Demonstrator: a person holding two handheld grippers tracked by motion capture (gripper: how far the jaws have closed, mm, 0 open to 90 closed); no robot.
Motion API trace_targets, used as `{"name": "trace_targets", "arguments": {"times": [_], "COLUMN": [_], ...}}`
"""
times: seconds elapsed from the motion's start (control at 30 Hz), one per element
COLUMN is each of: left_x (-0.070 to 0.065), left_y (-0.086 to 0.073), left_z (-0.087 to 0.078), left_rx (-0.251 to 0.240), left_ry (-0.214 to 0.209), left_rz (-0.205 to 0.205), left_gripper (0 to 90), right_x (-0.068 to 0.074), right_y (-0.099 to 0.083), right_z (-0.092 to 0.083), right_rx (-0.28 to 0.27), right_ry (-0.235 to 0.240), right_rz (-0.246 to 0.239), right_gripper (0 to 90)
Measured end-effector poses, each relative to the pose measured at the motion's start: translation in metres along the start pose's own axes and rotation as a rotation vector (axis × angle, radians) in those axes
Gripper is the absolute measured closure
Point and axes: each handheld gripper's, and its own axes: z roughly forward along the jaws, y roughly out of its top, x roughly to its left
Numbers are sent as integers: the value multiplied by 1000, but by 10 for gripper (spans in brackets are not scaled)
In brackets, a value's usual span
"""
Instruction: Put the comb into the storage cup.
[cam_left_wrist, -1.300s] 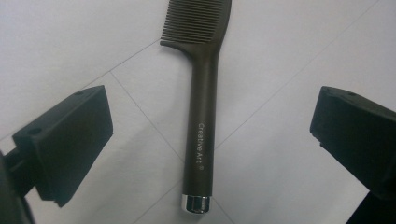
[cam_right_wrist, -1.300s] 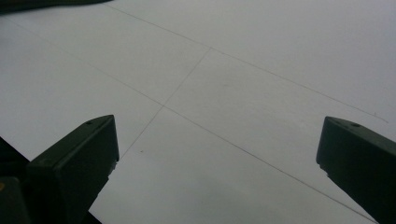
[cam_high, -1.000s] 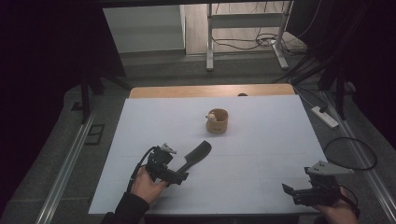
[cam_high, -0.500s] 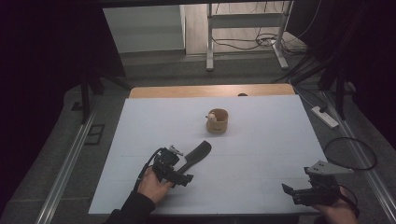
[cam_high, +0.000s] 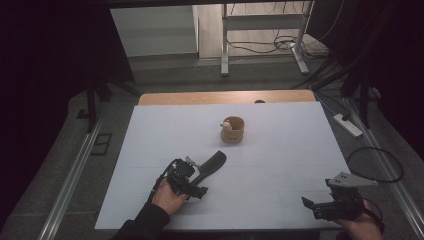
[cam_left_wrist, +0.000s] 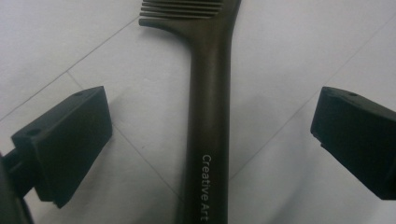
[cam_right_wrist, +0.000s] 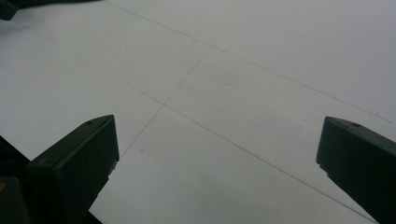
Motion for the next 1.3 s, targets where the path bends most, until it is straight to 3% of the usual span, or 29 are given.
{"name": "trace_targets", "arguments": {"times": [0.3, 0.77, 0.97, 1.13, 1.3], "left_x": [-8, -9, -7, -11, -7], "left_y": [2, 4, 3, 3, 3], "left_z": [6, 4, -5, -8, -10], "left_rx": [33, 50, 36, 36, 29], "left_ry": [73, 73, 79, 69, 68], "left_rz": [47, 41, 33, 60, 38], "left_gripper": [0, 29, 273, 501, 694], "right_x": [0, 0, 0, 1, 1], "right_y": [0, 0, 0, 0, 0], "right_z": [0, 1, 1, 1, 1], "right_rx": [2, 3, 3, 5, 6], "right_ry": [1, -2, -2, -1, -1], "right_rz": [-3, -3, -5, -6, -9], "right_gripper": [0, 0, 0, 0, 0]}}
